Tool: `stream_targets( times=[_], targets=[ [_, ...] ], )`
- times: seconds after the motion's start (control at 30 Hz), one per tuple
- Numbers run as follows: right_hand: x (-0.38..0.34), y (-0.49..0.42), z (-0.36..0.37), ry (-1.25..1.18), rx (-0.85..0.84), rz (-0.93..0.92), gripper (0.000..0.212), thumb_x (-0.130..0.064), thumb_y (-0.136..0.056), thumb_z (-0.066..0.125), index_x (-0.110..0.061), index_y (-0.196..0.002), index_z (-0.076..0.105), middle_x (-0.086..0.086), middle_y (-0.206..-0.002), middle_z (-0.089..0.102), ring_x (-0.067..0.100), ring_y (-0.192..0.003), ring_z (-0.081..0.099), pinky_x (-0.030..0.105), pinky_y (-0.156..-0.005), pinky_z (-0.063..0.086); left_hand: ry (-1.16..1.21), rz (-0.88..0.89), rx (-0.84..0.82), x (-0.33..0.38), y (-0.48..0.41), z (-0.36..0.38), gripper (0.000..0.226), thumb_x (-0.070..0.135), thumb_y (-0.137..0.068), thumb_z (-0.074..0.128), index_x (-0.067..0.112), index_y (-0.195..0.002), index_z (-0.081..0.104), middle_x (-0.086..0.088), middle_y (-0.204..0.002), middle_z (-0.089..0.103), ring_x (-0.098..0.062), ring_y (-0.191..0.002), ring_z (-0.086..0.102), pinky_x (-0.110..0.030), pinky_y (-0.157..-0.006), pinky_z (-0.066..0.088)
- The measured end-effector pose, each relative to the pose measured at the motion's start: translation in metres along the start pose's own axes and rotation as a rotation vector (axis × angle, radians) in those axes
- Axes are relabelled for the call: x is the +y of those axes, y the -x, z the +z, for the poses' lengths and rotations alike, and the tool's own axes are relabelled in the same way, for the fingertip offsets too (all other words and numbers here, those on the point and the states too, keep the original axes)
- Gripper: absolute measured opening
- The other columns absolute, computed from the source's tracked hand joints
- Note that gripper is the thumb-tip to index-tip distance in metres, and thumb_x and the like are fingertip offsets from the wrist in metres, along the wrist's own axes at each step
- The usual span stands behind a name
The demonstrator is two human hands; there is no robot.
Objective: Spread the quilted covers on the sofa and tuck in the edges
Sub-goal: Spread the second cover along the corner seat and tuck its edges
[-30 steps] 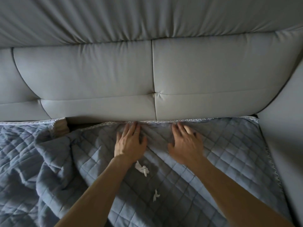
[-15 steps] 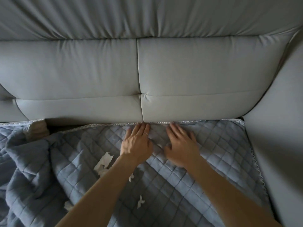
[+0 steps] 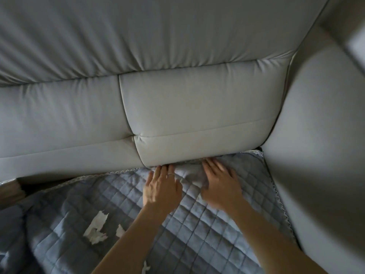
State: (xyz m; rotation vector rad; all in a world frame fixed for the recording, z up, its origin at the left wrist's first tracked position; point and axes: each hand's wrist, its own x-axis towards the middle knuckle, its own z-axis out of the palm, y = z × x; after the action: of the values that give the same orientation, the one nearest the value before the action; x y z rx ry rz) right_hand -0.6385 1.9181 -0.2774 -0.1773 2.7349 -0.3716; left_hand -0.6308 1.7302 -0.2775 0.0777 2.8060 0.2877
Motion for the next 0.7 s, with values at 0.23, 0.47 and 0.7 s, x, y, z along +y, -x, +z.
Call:
stream_targets(
  times=[0.23, 0.47, 0.7],
  targets=[
    [0.032, -0.01, 0.008, 0.041, -0.129, -0.01, 0.084, -0.036, -0.077, 0.027, -0.031, -0.156, -0.002, -0.013, -0.163, -0.008, 0.007, -0.149, -0.013, 0.056, -0.119, 0.001, 0.011, 0.076, 0.043, 0.027, -0.016, 0.026, 0.063, 0.041, -0.092, 0.031, 0.011, -0.145, 0.042, -0.002, -0.147, 0.047, -0.025, -0.139, 0.035, -0.043, -0.116, 0.028],
    [0.034, -0.013, 0.005, -0.02, -0.077, -0.017, 0.076, -0.049, -0.085, 0.031, -0.031, -0.156, 0.01, -0.012, -0.164, 0.006, 0.007, -0.15, -0.004, 0.058, -0.119, -0.001, -0.112, 0.018, -0.11, 0.046, -0.011, 0.015, 0.065, 0.042, -0.099, 0.024, 0.015, -0.156, 0.006, -0.001, -0.163, 0.012, -0.026, -0.149, 0.008, -0.048, -0.121, 0.008],
    [0.08, 0.012, 0.001, -0.094, 0.0, 0.271, 0.078, -0.062, -0.09, 0.014, -0.024, -0.157, 0.003, -0.003, -0.165, -0.007, 0.022, -0.151, -0.007, 0.055, -0.12, 0.002, 0.044, 0.15, -0.137, 0.066, -0.008, 0.026, 0.067, 0.052, -0.098, 0.022, 0.026, -0.156, -0.001, 0.011, -0.163, -0.008, -0.009, -0.149, -0.01, -0.041, -0.122, -0.003]
  ],
)
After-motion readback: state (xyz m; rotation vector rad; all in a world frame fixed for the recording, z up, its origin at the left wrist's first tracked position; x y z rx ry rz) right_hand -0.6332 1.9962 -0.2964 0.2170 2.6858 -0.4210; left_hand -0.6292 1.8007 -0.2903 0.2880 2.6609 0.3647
